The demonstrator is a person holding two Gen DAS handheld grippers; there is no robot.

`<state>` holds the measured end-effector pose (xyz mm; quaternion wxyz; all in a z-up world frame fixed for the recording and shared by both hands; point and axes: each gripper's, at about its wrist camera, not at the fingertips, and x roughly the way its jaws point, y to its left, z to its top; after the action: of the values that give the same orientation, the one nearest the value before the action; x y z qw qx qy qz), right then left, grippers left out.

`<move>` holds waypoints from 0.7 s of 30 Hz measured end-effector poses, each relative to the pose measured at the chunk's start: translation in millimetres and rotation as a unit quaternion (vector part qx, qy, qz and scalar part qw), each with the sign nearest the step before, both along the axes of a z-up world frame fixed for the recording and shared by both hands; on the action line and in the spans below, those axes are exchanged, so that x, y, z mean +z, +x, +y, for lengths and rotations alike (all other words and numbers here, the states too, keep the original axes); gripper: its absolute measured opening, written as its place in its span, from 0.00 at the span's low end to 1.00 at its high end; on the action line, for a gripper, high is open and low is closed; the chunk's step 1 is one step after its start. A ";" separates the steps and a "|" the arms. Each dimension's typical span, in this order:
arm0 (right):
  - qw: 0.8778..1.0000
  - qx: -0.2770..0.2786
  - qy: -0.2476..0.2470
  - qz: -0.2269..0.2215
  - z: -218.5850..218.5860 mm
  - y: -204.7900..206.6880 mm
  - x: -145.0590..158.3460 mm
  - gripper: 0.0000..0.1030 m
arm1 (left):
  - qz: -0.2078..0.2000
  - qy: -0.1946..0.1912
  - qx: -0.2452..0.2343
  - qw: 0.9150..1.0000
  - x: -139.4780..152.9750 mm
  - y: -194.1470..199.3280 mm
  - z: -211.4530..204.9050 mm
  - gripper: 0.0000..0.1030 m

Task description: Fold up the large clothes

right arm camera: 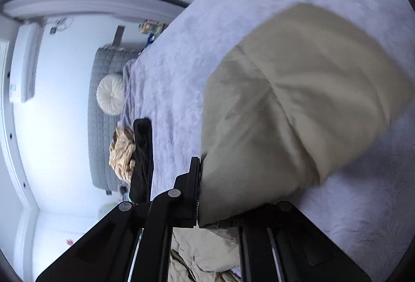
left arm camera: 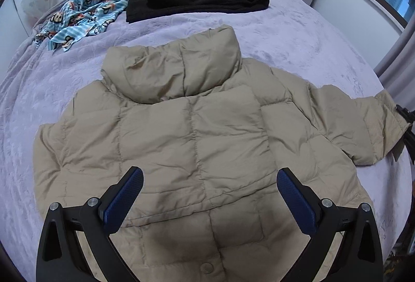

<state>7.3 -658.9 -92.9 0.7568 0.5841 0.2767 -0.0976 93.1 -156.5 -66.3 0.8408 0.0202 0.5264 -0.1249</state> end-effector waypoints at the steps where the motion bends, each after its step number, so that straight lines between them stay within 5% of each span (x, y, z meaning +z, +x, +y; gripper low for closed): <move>1: 1.000 0.024 -0.018 -0.006 11.4 11.2 12.0 0.08 | -0.001 -0.003 0.003 1.000 0.9 0.4 6.5 1.00; 6: 0.982 0.153 -0.094 -0.053 92.6 69.1 68.0 0.09 | -0.012 0.006 0.029 0.999 2.8 0.3 34.1 1.00; 12: 0.917 0.333 -0.209 -0.075 235.3 117.9 98.3 0.09 | -0.008 0.009 0.069 0.998 -3.6 -1.3 71.7 1.00; 16: 0.870 0.423 -0.249 -0.047 319.2 126.6 72.0 0.09 | -0.007 0.017 0.090 0.996 -10.7 -3.2 94.9 1.00; 21: 0.862 0.456 -0.220 0.023 358.9 120.6 0.5 0.09 | 0.005 0.015 0.110 0.994 -23.5 -4.7 117.5 1.00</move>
<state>127.9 -299.9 -92.4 0.8193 0.2085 0.5006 0.1862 88.5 -39.0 -89.8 0.8465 -0.0253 0.5313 -0.0240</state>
